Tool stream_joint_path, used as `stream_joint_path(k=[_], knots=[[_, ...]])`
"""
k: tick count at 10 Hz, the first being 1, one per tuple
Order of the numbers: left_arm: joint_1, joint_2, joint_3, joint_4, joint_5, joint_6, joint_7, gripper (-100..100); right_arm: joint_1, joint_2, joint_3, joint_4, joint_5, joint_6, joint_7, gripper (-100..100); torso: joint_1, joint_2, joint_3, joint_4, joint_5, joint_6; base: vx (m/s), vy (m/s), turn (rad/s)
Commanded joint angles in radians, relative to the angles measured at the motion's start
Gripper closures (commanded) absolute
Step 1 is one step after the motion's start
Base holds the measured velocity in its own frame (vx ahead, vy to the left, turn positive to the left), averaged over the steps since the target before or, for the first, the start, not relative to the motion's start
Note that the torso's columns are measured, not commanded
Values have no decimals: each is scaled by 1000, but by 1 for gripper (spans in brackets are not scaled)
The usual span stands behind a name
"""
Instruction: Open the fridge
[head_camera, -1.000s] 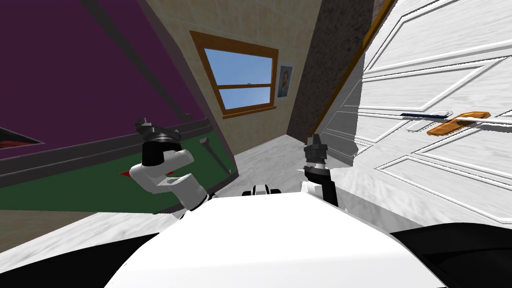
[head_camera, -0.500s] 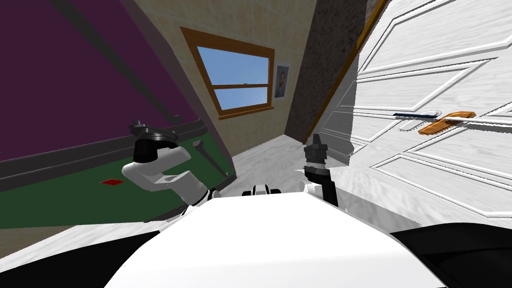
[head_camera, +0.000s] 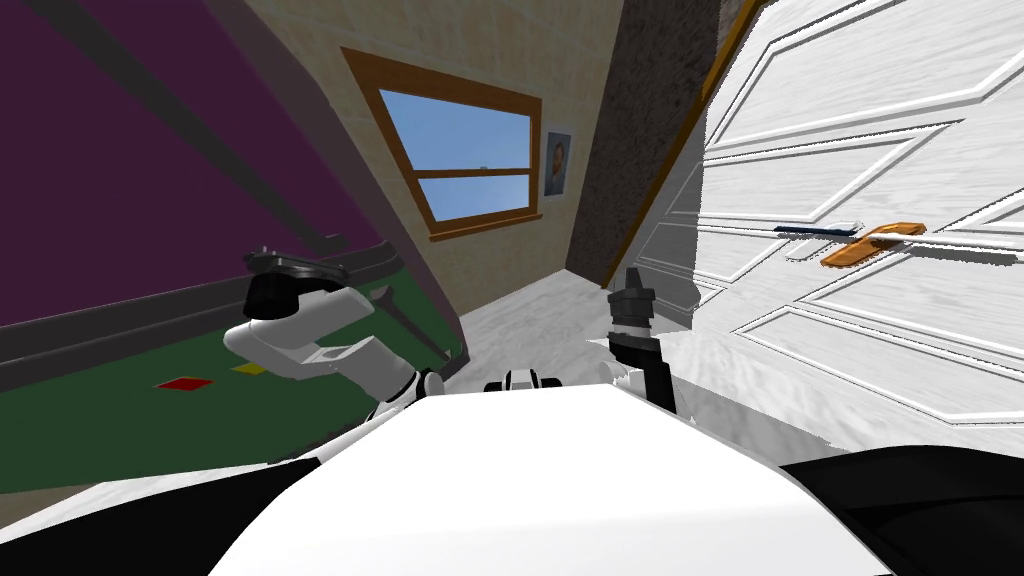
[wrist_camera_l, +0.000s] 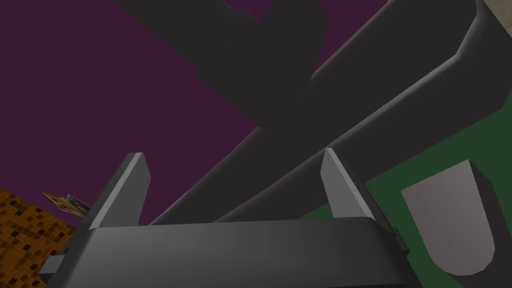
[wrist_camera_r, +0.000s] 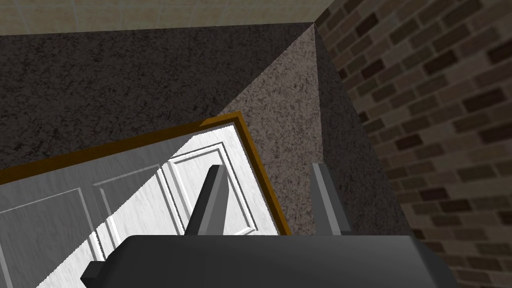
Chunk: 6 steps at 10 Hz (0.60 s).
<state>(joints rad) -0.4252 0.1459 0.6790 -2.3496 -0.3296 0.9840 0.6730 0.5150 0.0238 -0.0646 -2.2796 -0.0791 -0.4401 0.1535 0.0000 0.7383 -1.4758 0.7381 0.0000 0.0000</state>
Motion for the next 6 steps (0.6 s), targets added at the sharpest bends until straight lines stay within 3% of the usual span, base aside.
stream_joint_path(k=[1,6], knots=[[-35,3,21,-2,-17,59,22,-100,0,0,0,0,0,0,0,0,-1,-1,-1,0,0,0,51,-42,-32],[-108,32,71,-9,-45,175,67,-100,0,0,0,0,0,0,0,0,0,-1,0,0,0,0,52,-33,-55]])
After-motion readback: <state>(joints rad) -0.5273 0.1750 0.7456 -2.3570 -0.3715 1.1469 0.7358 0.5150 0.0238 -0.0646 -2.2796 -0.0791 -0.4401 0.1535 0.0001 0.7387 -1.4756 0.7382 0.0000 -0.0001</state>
